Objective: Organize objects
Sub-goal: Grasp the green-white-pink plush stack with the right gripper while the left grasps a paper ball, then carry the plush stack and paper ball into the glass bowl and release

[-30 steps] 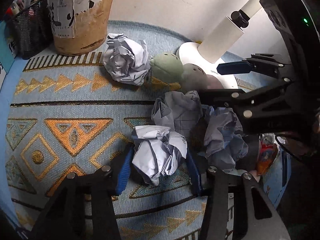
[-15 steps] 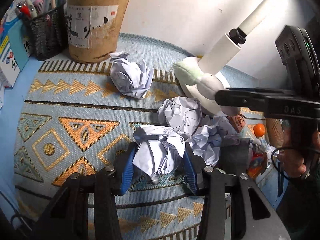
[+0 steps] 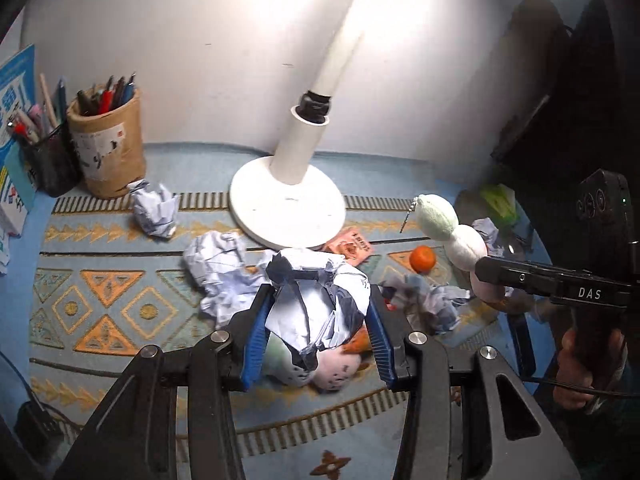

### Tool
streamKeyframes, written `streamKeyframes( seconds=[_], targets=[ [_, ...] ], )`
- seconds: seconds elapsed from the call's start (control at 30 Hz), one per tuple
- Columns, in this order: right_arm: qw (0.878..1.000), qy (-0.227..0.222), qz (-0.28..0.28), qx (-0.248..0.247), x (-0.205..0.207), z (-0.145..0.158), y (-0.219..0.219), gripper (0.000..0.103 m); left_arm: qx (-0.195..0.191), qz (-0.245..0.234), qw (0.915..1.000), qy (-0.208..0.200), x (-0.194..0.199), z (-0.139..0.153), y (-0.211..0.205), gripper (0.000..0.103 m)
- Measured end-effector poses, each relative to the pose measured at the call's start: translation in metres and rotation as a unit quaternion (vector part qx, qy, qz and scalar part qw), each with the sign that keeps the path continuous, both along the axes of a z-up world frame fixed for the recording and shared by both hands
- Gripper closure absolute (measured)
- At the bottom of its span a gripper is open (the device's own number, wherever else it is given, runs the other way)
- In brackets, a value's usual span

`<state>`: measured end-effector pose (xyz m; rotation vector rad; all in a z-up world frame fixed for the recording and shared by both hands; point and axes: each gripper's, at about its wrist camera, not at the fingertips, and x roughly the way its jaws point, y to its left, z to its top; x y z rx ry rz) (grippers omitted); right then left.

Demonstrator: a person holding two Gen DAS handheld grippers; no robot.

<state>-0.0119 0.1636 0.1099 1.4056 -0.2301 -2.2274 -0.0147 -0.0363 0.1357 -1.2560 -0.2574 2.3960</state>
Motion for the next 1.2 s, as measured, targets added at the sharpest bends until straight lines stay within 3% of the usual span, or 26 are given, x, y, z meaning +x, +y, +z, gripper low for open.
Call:
streamKeyframes(
  seconds=[0.27,0.43,0.63,0.67,0.8,1.2],
  targets=[
    [0.989,0.018,-0.149,-0.013,0.032,0.024,0.151,0.054,-0.011,-0.083,0.9955,0.043,-0.004,0.041,0.125,0.061],
    [0.975,0.026,-0.220,-0.014,0.032,0.039,0.244,0.054,-0.001,-0.114,0.9927,0.039,-0.014,0.049,0.212,0.061],
    [0.972,0.016,-0.236,-0.004,0.015,0.041,0.303,0.054,-0.019,-0.132,0.9907,0.025,-0.026,0.033,0.293,0.061],
    [0.973,0.015,-0.230,0.003,0.011,0.040,0.304,0.053,-0.022,-0.128,0.9912,0.025,-0.027,0.031,0.301,0.056],
    [0.981,-0.003,-0.190,0.030,-0.006,0.027,0.302,0.048,-0.030,-0.103,0.9942,0.007,-0.034,0.019,0.313,0.031],
    [0.987,-0.021,-0.158,0.031,-0.005,0.008,0.300,0.047,-0.015,-0.058,0.9969,-0.052,-0.001,-0.011,0.260,0.030]
  ],
)
